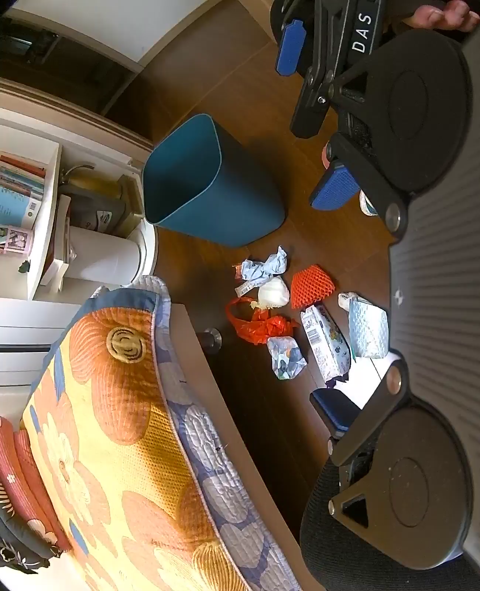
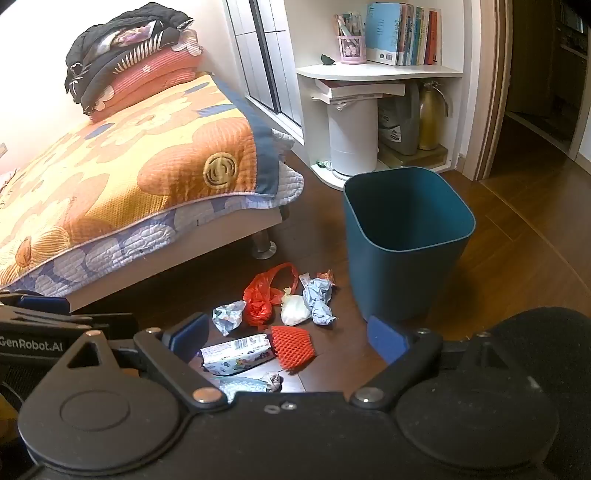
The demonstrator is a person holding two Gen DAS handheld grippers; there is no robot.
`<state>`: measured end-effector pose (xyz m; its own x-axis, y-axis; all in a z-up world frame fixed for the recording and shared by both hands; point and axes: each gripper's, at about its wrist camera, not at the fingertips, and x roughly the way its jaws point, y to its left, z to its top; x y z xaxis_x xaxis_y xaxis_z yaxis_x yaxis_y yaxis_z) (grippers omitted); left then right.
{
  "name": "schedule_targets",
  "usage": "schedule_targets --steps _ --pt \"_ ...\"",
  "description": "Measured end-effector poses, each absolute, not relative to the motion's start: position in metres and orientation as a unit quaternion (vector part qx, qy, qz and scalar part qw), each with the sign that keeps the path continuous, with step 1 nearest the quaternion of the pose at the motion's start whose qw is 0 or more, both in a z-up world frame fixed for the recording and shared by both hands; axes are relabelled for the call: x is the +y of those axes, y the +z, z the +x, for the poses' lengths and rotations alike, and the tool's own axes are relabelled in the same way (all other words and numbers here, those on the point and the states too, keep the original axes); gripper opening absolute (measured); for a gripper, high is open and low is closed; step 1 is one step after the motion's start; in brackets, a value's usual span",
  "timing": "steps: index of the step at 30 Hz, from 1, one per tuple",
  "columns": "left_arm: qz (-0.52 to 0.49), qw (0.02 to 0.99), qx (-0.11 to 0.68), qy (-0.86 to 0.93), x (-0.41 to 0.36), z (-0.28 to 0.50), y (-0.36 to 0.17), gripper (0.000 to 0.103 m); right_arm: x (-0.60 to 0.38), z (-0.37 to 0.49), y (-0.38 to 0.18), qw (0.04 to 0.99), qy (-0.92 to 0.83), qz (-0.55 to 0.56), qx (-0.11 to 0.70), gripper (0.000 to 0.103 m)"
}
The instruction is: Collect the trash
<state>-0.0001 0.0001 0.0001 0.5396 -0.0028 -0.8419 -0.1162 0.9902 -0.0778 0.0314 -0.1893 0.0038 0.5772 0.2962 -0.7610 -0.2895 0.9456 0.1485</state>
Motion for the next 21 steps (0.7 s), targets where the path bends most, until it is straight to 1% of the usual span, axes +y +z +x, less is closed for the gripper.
schedule_targets --steps 21 --pt "-0.058 0.880 0.471 0.031 -0.0004 -0.0011 0.0050 0.103 -0.1901 0.0288 0.0076 0.891 0.169 0.006 0.421 0.092"
